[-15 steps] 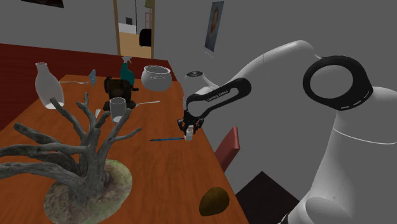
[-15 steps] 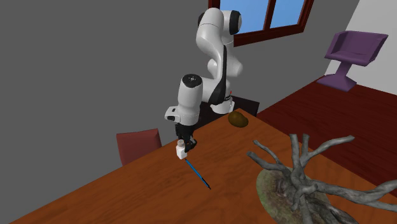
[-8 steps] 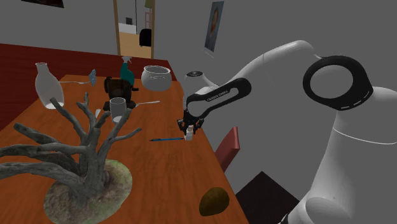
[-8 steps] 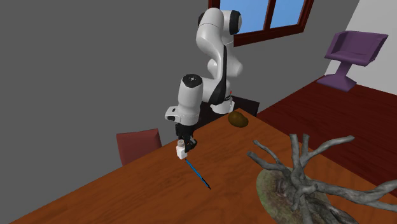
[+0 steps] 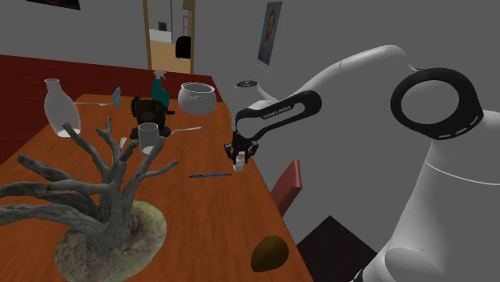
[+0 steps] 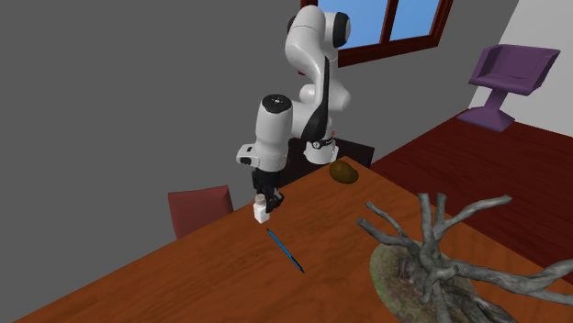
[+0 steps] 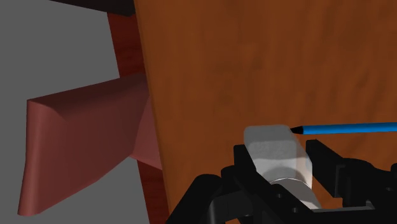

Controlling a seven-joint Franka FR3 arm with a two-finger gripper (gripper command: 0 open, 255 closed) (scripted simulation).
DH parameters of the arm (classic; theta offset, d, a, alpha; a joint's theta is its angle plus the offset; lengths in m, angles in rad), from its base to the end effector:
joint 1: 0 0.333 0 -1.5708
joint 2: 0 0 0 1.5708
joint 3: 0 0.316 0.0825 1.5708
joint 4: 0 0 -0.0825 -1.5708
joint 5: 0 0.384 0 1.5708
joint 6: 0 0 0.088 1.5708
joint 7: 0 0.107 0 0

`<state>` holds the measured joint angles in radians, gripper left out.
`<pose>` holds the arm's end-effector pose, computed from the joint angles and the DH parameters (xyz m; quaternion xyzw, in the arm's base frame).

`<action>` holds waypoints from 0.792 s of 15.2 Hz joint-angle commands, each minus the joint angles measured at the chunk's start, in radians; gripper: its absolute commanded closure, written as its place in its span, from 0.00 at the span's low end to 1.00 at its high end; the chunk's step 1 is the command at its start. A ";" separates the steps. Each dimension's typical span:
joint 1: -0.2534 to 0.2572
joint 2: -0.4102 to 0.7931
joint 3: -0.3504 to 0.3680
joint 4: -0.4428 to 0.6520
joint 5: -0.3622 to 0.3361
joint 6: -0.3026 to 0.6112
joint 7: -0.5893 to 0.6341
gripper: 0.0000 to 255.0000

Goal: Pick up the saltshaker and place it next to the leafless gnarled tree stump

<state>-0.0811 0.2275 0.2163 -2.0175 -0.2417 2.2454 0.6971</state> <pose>0.5876 0.0693 0.3434 0.9759 -0.2064 0.0324 0.0625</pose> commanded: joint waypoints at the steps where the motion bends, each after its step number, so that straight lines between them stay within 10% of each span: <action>1: -0.001 -0.014 0.002 0.011 0.008 -0.025 -0.007 1.00; 12: -0.004 -0.080 0.010 0.080 0.042 -0.154 -0.043 1.00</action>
<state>-0.0851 0.1543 0.2254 -1.9450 -0.2026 2.1051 0.6568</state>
